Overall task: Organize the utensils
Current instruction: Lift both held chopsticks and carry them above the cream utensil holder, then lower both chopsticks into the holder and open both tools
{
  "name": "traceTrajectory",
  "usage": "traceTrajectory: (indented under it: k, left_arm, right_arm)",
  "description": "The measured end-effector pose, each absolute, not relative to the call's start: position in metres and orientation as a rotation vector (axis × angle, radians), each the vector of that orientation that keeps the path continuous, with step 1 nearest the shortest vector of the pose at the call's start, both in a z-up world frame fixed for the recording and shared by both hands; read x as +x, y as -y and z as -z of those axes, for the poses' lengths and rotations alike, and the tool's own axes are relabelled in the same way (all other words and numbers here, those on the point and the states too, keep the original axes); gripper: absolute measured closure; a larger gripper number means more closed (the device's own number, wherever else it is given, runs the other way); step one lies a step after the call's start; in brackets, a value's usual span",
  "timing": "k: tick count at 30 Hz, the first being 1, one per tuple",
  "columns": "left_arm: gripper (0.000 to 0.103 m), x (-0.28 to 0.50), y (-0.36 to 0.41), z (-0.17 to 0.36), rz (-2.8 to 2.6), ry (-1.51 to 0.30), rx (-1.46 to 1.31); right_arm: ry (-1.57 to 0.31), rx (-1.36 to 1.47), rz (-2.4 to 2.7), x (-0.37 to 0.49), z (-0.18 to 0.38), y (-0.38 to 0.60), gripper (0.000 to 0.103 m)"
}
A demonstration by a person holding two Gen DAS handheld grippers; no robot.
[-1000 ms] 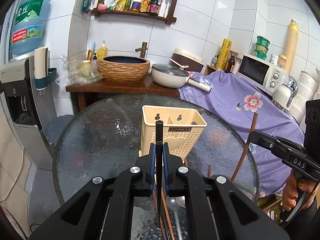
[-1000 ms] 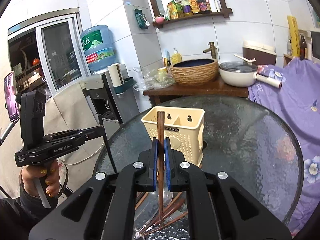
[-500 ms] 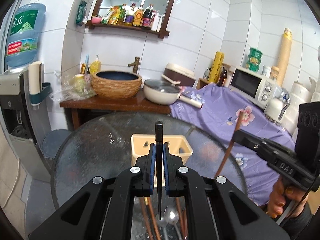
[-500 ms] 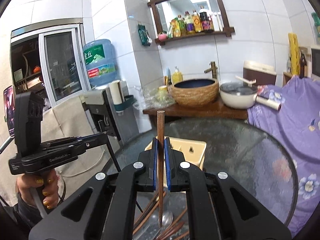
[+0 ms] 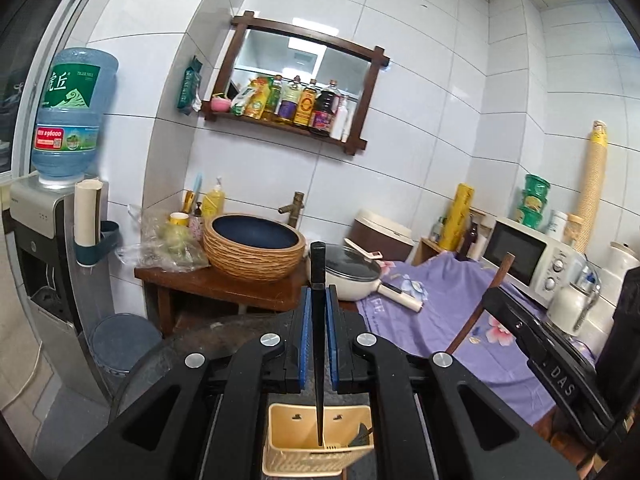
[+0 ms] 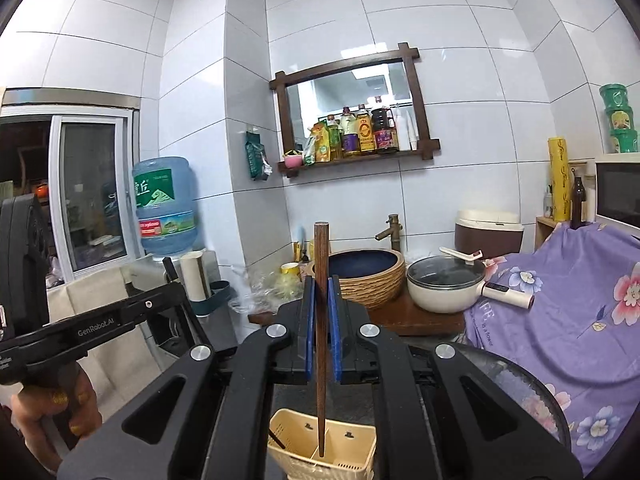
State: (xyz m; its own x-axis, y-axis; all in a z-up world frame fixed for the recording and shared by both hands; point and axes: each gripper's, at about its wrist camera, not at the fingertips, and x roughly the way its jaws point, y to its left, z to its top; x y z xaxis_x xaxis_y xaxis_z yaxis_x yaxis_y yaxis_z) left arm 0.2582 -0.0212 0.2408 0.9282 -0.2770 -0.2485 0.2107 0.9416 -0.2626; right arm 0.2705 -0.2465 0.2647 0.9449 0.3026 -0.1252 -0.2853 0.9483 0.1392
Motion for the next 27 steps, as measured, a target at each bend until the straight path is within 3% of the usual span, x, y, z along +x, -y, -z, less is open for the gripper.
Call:
traceTrajectory:
  k: [15, 27]
  left_arm:
    - [0.096, 0.304, 0.028, -0.15, 0.17, -0.418, -0.22]
    - [0.096, 0.315, 0.034, -0.107, 0.178, -0.517, -0.201]
  right_arm:
    - [-0.273, 0.113, -0.227, 0.311, -0.176, 0.243, 0.096]
    - [-0.356, 0.135, -0.227, 0.32, -0.139, 0.243, 0.096]
